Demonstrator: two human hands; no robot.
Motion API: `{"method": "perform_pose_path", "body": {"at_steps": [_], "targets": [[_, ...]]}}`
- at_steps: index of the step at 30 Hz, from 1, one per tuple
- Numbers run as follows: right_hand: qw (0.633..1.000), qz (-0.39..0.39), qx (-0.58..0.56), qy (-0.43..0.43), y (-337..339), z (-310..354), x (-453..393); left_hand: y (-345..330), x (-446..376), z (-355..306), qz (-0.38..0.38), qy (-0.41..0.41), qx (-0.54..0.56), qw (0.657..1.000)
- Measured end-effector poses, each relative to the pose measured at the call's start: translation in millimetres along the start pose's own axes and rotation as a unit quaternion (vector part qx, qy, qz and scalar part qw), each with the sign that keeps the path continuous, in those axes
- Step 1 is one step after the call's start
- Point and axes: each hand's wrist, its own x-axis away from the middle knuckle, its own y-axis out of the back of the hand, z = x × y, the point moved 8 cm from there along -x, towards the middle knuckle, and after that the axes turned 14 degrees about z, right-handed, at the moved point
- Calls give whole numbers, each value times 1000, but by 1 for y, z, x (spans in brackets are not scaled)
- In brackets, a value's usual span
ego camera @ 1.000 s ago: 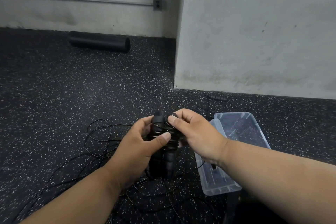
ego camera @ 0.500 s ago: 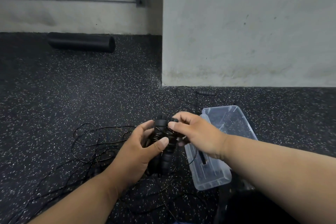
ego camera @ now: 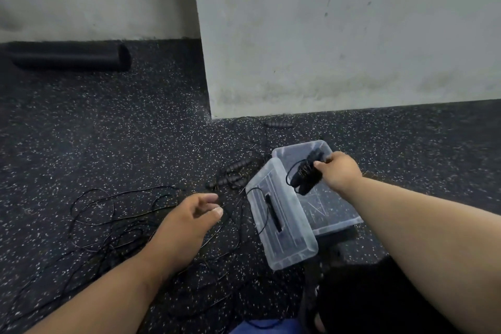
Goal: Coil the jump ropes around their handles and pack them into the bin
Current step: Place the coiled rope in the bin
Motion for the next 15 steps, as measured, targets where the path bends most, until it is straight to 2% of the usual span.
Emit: {"method": "perform_pose_path", "body": {"at_steps": [3, 7, 12, 15], "targets": [[999, -18, 8, -37, 4, -19, -20, -8, -9, -4, 6, 0, -8, 1000], [988, -44, -100, -106, 0, -52, -55, -17, -19, -4, 12, 10, -18, 1000], [986, 20, -74, -146, -20, -90, -117, -17, -23, 2, 8, 28, -20, 999], [979, 65, -115, -154, -38, -98, -143, -10, -24, 6, -4, 35, -15, 999]]}}
